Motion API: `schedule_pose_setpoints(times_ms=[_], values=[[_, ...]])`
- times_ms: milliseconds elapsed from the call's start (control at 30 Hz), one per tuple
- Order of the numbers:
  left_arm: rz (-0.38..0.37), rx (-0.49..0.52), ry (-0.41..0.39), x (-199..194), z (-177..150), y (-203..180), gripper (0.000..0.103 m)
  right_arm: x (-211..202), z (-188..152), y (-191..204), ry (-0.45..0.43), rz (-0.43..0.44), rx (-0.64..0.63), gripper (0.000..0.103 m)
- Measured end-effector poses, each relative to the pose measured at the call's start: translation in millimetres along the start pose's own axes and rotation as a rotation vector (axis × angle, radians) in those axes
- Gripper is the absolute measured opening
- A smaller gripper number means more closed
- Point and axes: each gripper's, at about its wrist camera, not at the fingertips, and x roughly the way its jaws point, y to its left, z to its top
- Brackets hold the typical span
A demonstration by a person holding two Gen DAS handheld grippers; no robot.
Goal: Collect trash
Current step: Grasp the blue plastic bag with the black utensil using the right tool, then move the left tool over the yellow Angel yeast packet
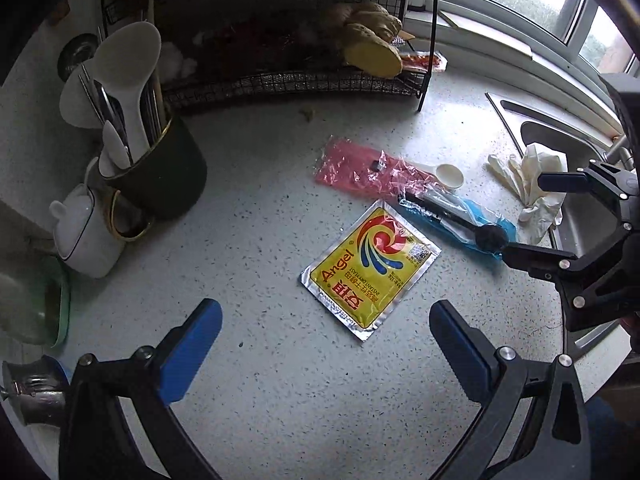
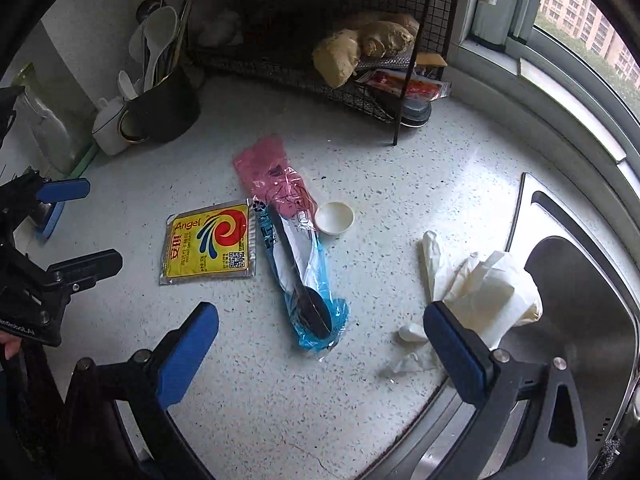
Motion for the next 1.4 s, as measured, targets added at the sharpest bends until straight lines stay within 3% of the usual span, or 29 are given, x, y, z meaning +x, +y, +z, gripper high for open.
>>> schedule_pose_setpoints(times_ms=[233, 533, 600, 733, 800, 867, 1100, 1233, 1400], values=[[-0.012, 0.028, 0.057, 19.1, 1.8, 7.9, 0.103, 24.8, 18.2, 8.4, 0.024, 0.014, -0.052, 0.102], [-0.046, 0.035, 0.053, 28.5, 6.9, 18.8, 0.103, 52.5, 23.6, 14.6, 0.094, 0.017, -0.106, 0.1], [-0.064, 0.04, 0.05, 29.3, 6.1, 19.1, 0.103, 59.9, 24.9, 13.3, 0.107, 0.022, -0.112, 0.082], [-0.089, 0.057, 0.051, 29.3, 4.2, 18.9, 0.103, 61.8, 26.0, 15.2, 0.104, -0.01, -0.136, 0.07], [-0.087, 0.065, 0.052, 29.5, 3.8, 18.5, 0.103, 62.4, 26.1, 12.4, 0.093, -0.015, -0.14, 0.049], [-0.096, 0.07, 0.055, 30.0, 3.3, 17.8, 0.103, 59.3, 24.1, 13.4, 0.091, -0.015, -0.136, 0.035], [-0.113, 0.114, 0.043, 28.9, 1.2, 11.2, 0.103, 48.2, 4.2, 19.4, 0.092, -0.031, -0.143, 0.013], [-0.101, 0.169, 0.036, 31.2, -0.6, 6.2, 0.103, 32.2, -15.3, 18.3, 0.075, -0.033, -0.092, 0.01], [-0.118, 0.239, 0.039, 44.6, -0.3, 4.2, 0.103, 7.0, -38.7, 5.5, 0.047, -0.015, 0.072, 0.01]])
